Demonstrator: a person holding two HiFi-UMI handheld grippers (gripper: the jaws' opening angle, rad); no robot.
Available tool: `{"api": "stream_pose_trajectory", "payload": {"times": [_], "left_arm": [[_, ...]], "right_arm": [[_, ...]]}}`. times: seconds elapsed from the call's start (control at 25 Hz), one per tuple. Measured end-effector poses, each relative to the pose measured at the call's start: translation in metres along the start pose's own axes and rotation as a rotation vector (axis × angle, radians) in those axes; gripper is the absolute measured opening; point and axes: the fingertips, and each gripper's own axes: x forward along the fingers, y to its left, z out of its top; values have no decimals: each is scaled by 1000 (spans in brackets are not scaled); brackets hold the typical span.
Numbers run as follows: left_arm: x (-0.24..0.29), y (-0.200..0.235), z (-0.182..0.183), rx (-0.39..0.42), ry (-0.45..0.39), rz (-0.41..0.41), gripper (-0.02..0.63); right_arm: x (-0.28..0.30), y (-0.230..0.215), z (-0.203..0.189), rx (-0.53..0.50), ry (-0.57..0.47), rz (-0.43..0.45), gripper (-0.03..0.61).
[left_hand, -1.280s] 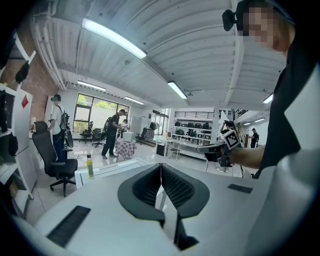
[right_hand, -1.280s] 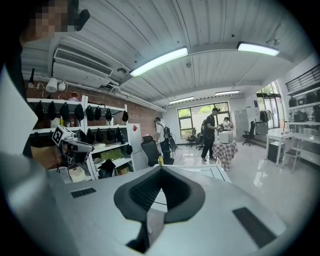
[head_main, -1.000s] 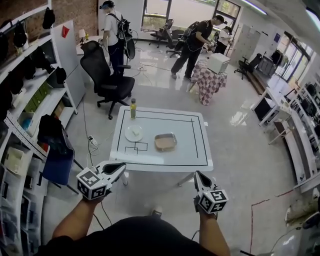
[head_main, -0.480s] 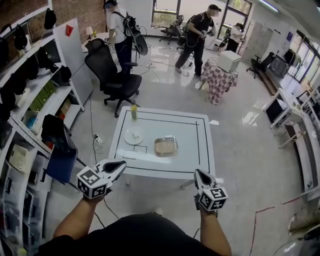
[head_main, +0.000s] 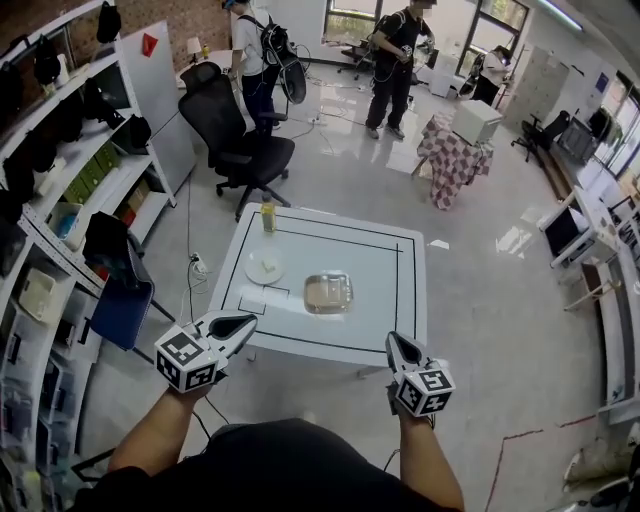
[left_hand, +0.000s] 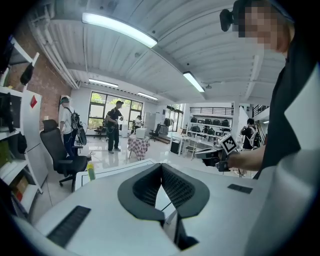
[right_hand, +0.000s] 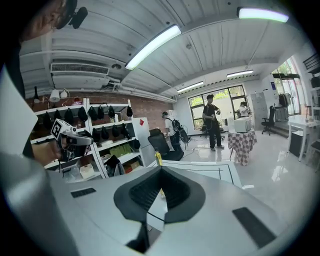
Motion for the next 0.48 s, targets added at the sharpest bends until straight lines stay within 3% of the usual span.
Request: {"api": "stream_pose_trajectory", "payload": {"times": [0.48], "left_arm": [[12, 24, -13, -31, 27, 41, 25]], "right_arm": [[33, -6, 9, -78, 19, 34, 12]]}}
